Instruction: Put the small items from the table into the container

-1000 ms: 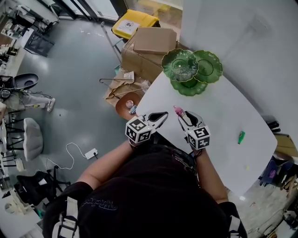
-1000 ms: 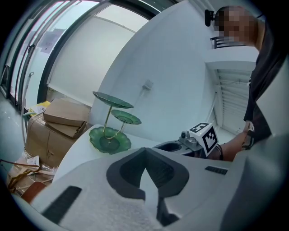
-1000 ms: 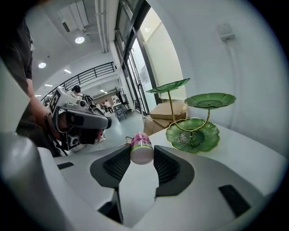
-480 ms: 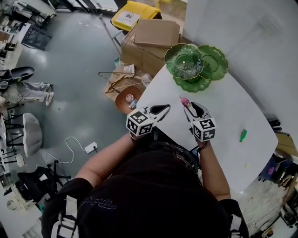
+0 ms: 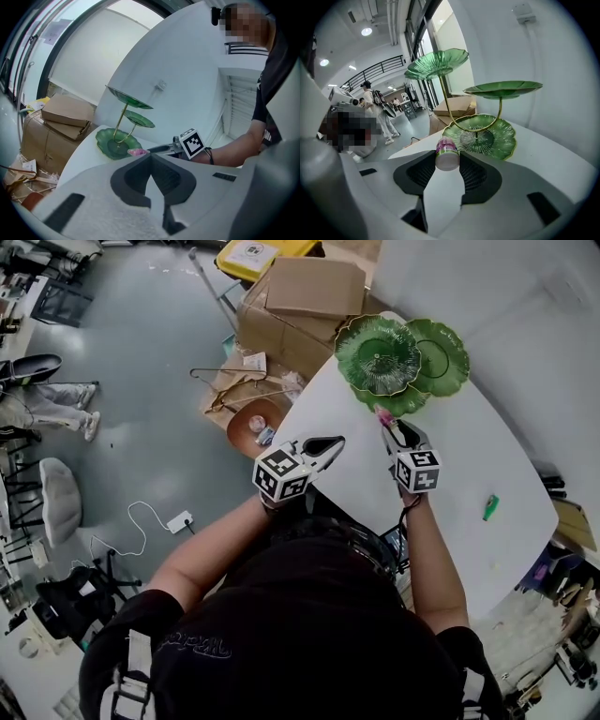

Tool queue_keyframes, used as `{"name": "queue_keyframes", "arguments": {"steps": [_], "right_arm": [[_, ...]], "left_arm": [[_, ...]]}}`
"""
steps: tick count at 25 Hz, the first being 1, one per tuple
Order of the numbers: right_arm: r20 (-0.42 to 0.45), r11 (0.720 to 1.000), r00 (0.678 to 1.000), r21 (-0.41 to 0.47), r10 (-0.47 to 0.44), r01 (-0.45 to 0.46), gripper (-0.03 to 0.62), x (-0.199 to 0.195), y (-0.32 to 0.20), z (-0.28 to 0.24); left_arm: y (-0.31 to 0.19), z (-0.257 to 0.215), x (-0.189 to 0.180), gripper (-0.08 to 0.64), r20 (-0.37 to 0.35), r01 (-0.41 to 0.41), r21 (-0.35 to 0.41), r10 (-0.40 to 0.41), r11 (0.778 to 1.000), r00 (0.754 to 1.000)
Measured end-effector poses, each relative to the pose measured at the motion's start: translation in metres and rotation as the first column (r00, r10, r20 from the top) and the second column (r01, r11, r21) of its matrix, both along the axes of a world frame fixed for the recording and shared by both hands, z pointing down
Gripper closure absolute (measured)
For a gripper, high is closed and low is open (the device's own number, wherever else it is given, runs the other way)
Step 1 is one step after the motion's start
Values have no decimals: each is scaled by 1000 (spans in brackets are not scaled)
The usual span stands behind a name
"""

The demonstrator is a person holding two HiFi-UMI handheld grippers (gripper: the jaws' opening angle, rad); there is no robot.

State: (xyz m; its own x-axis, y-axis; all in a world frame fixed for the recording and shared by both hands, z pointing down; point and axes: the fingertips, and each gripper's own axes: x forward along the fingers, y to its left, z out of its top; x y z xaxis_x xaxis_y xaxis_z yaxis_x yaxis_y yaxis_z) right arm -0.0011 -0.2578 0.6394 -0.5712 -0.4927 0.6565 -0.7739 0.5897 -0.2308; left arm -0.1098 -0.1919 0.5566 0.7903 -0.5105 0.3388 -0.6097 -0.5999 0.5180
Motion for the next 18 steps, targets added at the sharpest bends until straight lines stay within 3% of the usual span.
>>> {"name": "queue_keyframes", "arguments": {"steps": [18], "right_arm": [[-63, 998, 998, -55, 12, -16, 426, -1, -17, 42]], "left_arm": [[-5, 15, -23, 557, 7, 34, -32, -34, 999, 999]]}}
